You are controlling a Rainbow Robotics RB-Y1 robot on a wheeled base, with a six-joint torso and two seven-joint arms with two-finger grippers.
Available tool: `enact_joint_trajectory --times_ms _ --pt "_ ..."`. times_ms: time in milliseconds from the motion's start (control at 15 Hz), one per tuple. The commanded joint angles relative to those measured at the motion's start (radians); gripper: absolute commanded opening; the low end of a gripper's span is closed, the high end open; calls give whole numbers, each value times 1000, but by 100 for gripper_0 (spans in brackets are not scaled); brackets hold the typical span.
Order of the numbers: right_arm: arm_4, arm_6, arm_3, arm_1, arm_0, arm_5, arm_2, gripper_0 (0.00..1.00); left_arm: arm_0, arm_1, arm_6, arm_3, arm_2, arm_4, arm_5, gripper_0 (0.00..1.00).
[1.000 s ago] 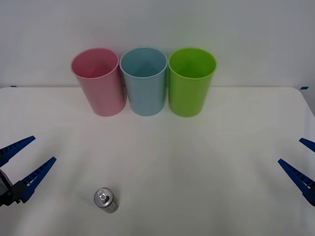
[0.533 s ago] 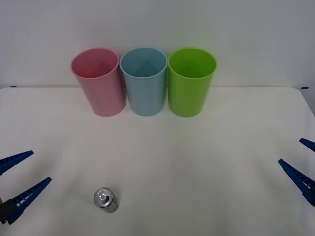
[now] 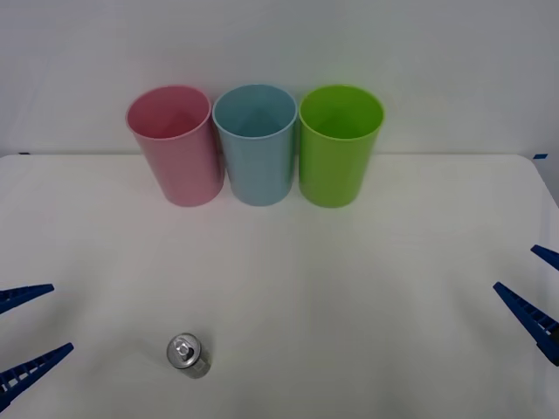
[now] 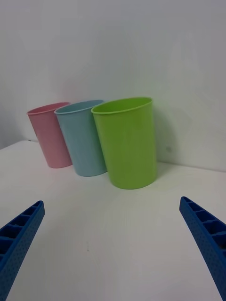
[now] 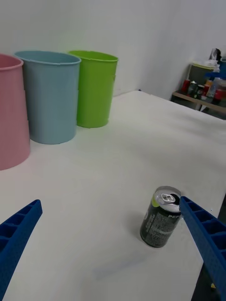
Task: Grasp the object on the table and drop it into the matching bin: aluminum can to the light blue bin, PET bottle to the pink bin.
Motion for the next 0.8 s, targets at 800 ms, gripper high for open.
enact_joint_trajectory --times_ms 800 --pt "0 0 0 0 0 0 0 100 -259 107 -239 212 -182 -290 -134 100"
